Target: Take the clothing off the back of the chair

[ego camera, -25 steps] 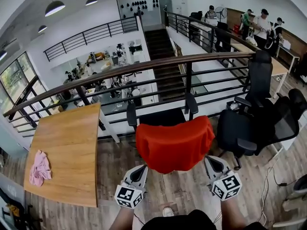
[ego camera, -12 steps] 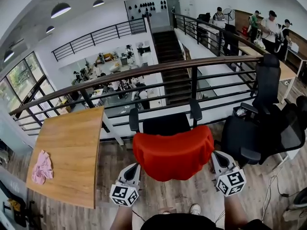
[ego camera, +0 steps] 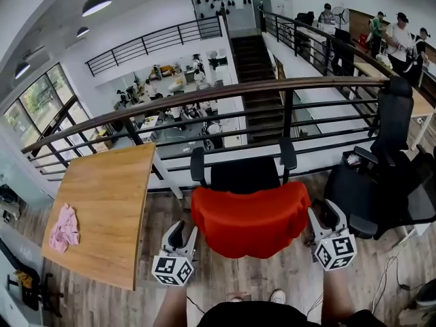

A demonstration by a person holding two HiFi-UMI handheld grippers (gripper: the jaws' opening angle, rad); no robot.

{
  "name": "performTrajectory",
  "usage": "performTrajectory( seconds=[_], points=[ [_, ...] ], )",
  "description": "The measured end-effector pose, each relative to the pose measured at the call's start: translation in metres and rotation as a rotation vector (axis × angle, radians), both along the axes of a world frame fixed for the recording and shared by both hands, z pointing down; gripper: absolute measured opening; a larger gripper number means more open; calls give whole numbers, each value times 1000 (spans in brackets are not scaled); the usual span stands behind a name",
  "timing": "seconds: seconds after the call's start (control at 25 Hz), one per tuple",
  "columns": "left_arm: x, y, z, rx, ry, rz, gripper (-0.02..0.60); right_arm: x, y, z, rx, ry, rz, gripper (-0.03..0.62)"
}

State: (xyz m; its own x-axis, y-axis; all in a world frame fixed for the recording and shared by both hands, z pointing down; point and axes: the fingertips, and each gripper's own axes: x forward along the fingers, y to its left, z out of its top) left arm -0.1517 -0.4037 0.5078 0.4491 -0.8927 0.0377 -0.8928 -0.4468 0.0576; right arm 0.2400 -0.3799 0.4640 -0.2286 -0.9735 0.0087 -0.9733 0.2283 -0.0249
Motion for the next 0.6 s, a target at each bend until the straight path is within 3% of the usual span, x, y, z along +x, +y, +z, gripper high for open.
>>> performTrajectory(
  seconds=[0.2, 0.4, 0.6],
  points=[
    [1, -13, 12, -37, -33, -14, 202, 18, -18, 7, -14, 2, 30, 212],
    [1, -26, 28, -78, -72, -23, 207, 17, -35, 26, -67, 41, -18, 212],
    [6, -35, 36, -117, -2, 3, 207, 5, -46, 44, -122, 50, -95, 227]
  ],
)
